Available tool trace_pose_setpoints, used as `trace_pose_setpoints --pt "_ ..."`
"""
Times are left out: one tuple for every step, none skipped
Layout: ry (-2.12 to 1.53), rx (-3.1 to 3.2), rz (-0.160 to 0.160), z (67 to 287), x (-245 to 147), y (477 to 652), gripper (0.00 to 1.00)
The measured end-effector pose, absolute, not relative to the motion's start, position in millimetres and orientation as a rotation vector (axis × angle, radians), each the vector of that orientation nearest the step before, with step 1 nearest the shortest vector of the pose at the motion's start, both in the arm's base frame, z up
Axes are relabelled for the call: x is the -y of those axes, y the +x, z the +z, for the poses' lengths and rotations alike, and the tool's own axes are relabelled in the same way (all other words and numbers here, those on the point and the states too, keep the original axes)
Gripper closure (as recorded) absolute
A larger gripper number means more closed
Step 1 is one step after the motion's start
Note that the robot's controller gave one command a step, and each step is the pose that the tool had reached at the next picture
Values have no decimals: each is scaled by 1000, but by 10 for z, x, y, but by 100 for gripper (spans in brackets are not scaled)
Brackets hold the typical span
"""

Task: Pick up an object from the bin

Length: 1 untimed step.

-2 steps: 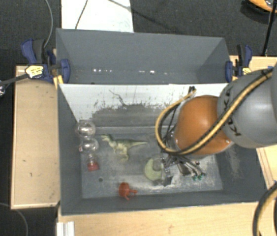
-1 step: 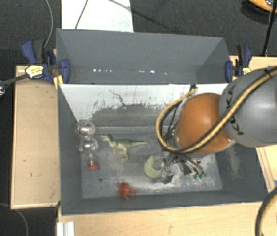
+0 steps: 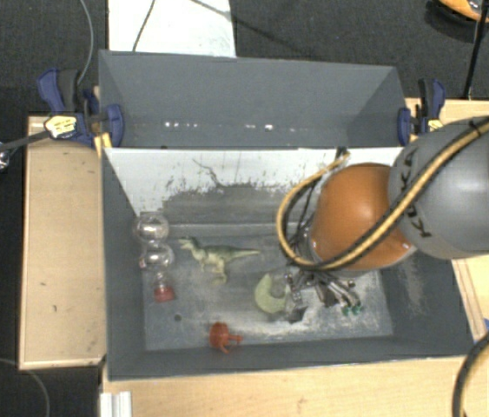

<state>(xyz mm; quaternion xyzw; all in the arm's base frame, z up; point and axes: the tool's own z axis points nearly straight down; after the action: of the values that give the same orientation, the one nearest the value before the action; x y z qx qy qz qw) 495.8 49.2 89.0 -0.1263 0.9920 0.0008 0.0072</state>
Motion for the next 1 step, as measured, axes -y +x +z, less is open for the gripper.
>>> trace_pose_setpoints --pt "-394 -3102 3 903 -492 4957 100"
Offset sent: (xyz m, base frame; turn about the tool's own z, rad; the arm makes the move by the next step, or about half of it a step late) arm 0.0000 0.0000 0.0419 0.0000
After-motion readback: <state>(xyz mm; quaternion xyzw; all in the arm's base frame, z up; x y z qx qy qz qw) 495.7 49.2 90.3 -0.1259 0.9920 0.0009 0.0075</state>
